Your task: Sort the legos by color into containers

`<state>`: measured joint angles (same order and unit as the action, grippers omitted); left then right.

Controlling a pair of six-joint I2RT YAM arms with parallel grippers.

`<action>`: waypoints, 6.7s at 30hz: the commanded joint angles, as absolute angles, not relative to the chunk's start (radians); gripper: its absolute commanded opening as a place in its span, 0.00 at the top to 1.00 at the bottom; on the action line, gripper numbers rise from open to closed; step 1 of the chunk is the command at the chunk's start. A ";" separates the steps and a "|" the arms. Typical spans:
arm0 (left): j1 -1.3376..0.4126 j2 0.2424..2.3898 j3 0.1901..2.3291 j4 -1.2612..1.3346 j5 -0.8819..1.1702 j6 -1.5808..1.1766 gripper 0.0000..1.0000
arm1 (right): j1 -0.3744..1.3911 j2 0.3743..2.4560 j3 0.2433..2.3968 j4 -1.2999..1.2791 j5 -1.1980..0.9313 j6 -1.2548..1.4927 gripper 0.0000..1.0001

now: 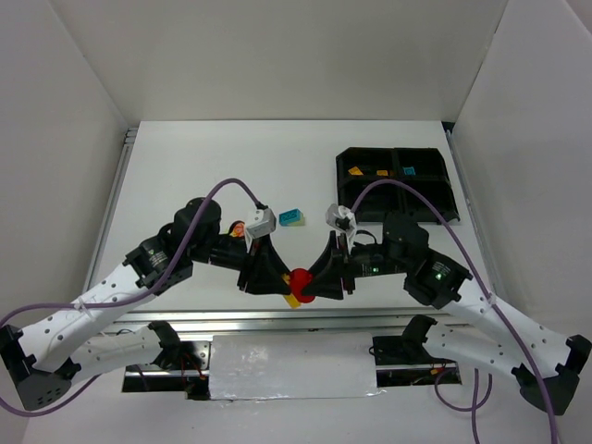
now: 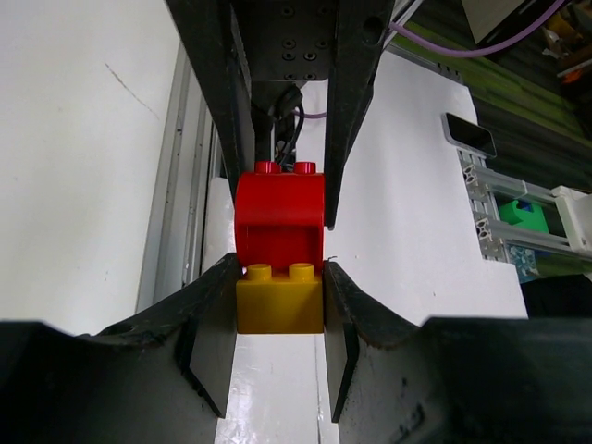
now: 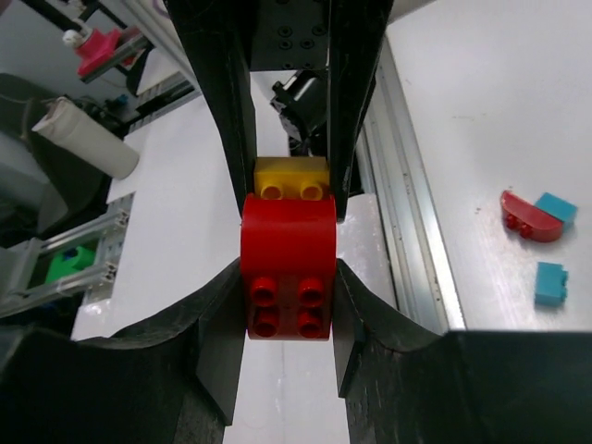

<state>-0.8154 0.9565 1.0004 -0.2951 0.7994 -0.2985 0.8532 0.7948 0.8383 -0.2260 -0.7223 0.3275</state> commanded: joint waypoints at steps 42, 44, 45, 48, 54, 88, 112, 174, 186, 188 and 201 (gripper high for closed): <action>-0.813 0.792 0.954 -0.365 0.313 -0.341 1.00 | -0.144 1.606 1.247 -0.474 0.337 0.650 0.99; -0.813 0.790 0.953 -0.362 0.322 -0.344 1.00 | -0.146 1.621 1.264 -0.471 0.331 0.649 0.99; -0.813 0.788 0.950 -0.361 0.322 -0.342 1.00 | -0.146 1.624 1.270 -0.472 0.333 0.652 0.98; -0.813 0.792 0.950 -0.364 0.325 -0.342 1.00 | -0.146 1.638 1.284 -0.468 0.324 0.653 0.94; -0.813 0.799 0.948 -0.357 0.318 -0.345 1.00 | -0.144 1.675 1.322 -0.486 0.321 0.652 0.37; -0.732 1.069 1.117 0.031 0.735 -0.603 1.00 | 0.535 0.907 0.824 0.284 -1.226 0.575 0.12; -0.732 1.081 1.221 -0.069 0.422 -0.528 0.01 | 0.572 1.012 0.853 0.243 -0.999 0.581 1.00; -0.667 0.738 0.968 -0.604 -0.515 -0.436 0.01 | 0.504 1.755 1.631 -0.568 -0.114 0.161 0.00; -0.666 0.753 0.966 -0.604 -0.477 -0.425 0.00 | 0.673 1.996 1.709 -0.617 0.153 0.183 0.01; -0.666 0.756 0.966 -0.604 -0.471 -0.422 0.01 | 0.676 2.008 1.684 -0.598 0.128 0.128 0.01; -0.666 0.779 0.963 -0.598 -0.411 -0.403 0.00 | 0.675 2.055 1.598 -0.498 0.006 -0.274 0.08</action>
